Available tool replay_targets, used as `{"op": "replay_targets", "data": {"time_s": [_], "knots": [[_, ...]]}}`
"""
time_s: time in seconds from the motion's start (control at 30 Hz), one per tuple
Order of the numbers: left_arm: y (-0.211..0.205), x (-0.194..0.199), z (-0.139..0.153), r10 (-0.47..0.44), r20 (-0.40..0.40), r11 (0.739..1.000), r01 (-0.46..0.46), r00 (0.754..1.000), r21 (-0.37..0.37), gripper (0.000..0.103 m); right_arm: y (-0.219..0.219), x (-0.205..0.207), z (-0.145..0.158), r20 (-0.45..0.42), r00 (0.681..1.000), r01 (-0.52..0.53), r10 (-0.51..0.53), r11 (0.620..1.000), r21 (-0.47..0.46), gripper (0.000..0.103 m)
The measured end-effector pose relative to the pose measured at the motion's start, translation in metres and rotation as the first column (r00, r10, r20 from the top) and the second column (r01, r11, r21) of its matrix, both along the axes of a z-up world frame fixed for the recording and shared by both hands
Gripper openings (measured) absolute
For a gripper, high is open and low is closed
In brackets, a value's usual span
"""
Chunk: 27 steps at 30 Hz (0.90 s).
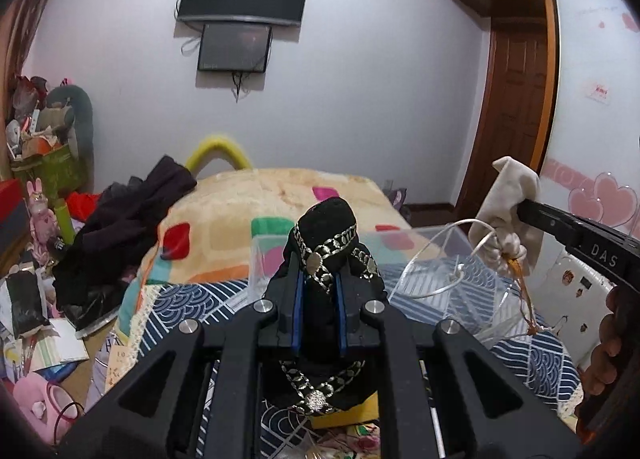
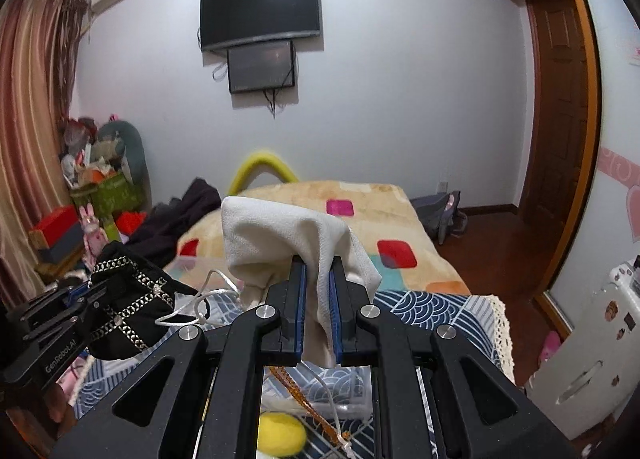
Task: Organize soft objects
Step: 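Carry the black bag into the clear box with the left tool while the right tool drops the pouch in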
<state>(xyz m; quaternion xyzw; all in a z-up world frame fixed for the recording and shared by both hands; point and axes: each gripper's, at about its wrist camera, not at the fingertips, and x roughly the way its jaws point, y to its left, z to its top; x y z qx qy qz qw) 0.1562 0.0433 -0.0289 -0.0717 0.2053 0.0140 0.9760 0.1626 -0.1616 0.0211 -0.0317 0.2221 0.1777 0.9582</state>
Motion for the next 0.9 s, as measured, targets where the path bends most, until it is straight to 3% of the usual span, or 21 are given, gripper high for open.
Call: {"op": "replay_targets", "data": {"time_s": [0.5, 0.67, 0.77, 0.83, 0.9], "knots": [[-0.010, 0.061, -0.042, -0.020, -0.220, 0.998, 0.031, 0.975, 0.046, 0.013, 0.037, 0.036, -0.059, -0.238, 0.971, -0.077, 0.025, 0.974, -0.211, 0.010], [-0.011, 0.056, -0.042, -0.011, -0.230, 0.999, 0.023, 0.973, 0.048, 0.022, 0.031, 0.033, -0.062, -0.260, 0.965, -0.094, 0.036, 0.972, -0.215, 0.012], [-0.010, 0.052, -0.041, -0.018, -0.237, 0.999, 0.028, 0.971, 0.039, 0.024, 0.027, 0.030, -0.058, -0.251, 0.967, -0.102, 0.045, 0.971, -0.216, 0.022], [-0.009, 0.051, -0.040, -0.029, -0.238, 0.999, 0.037, 0.971, 0.028, 0.028, 0.023, 0.025, -0.054, -0.236, 0.971, -0.097, 0.047, 0.974, -0.206, 0.038], [-0.010, 0.044, -0.037, -0.037, -0.231, 0.999, 0.044, 0.972, 0.024, 0.034, 0.018, 0.020, -0.050, -0.217, 0.975, -0.090, 0.048, 0.978, -0.190, 0.046]]}}
